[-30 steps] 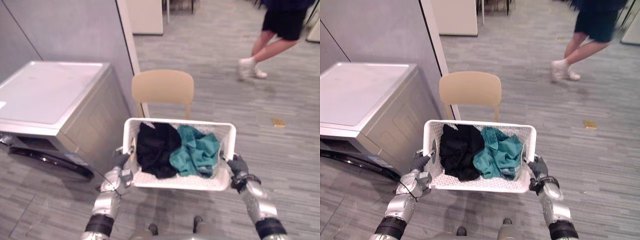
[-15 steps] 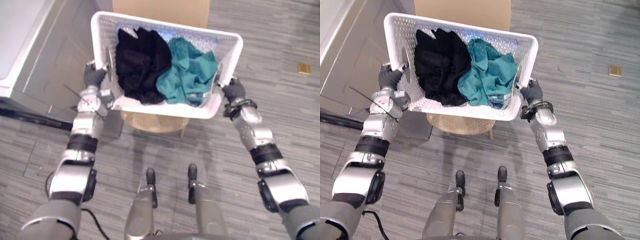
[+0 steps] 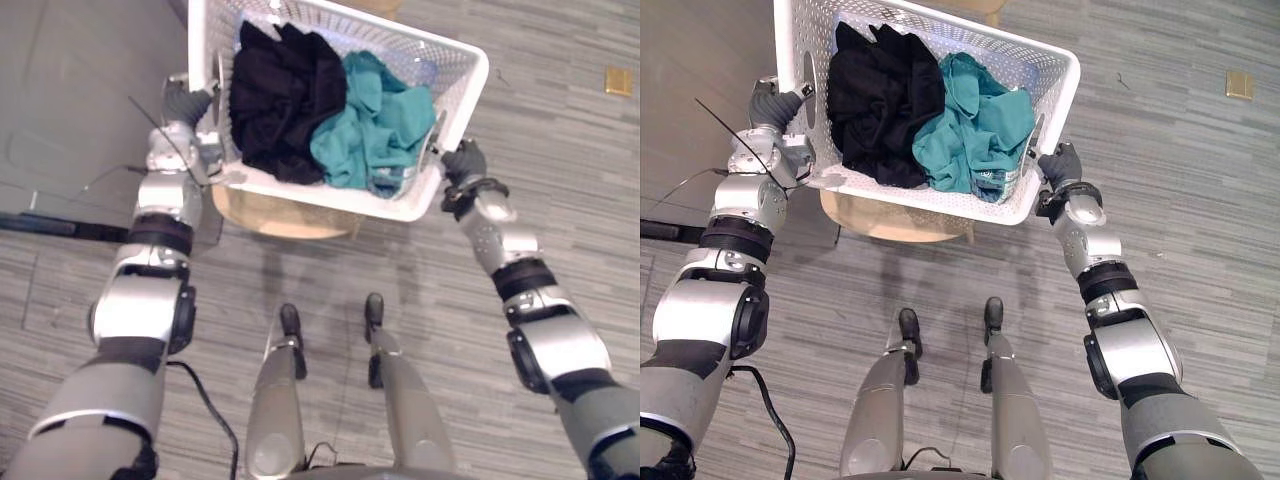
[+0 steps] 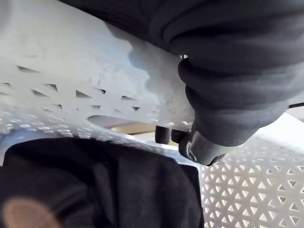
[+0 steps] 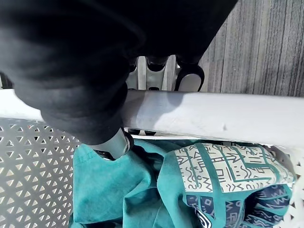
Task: Pick up the laundry basket with both hands and put the clothes into the washing machine.
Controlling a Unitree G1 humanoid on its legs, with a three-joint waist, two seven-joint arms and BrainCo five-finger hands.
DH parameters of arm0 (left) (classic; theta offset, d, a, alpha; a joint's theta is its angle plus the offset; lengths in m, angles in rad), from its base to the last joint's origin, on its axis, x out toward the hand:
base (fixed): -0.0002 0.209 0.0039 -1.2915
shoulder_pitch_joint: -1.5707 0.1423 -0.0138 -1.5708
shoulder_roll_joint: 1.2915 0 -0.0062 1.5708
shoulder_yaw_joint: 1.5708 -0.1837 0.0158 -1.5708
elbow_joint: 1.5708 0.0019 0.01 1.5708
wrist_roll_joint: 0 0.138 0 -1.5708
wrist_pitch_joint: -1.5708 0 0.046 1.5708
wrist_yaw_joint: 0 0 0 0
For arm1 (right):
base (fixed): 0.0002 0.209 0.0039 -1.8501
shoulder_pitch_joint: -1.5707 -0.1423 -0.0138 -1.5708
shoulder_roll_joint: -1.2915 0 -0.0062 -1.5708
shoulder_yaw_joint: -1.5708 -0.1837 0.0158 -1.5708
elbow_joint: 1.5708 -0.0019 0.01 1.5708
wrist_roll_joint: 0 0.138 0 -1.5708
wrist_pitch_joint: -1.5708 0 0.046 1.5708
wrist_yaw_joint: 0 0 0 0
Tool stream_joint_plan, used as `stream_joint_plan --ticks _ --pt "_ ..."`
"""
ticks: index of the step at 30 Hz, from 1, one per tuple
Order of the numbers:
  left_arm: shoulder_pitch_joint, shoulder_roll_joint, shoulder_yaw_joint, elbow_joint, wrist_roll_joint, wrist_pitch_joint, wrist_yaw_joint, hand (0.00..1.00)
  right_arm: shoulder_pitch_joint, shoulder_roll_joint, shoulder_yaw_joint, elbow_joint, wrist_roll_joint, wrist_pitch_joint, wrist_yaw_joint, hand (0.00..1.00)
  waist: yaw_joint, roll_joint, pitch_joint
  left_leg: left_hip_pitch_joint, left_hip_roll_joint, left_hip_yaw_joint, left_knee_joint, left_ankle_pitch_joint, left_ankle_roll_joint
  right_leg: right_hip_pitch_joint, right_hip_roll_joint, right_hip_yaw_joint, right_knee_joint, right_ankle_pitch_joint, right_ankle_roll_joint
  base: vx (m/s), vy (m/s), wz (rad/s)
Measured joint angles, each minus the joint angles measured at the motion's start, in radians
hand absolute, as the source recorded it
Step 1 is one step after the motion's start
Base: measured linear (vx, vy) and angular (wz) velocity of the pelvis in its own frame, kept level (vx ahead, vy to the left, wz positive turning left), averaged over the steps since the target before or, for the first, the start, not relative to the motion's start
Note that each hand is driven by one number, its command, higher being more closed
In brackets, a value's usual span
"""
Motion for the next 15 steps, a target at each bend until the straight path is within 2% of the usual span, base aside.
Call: stream_joint_plan --ticks 6,15 --pt "-0.037 0.007 0.062 0.01 0.043 0.017 -0.003 1.0 -0.073 0.009 -0.002 0.036 -0.022 0.009 0.0 1.0 0.001 -0.005 0.047 -0.074 0.017 -0.027 0.032 0.0 0.0 -0.031 0.017 -0.026 -0.03 0.026 -0.006 0.0 -0.047 0.03" --pt "-0.037 0.014 0.135 0.032 0.047 0.026 -0.021 1.0 -0.122 0.015 0.003 0.037 -0.056 -0.009 0.0 1.0 0.004 -0.007 0.048 -0.126 0.027 -0.057 0.05 0.0 0.0 -0.041 0.03 -0.05 -0.071 0.047 -0.009 0.02 -0.023 0.04"
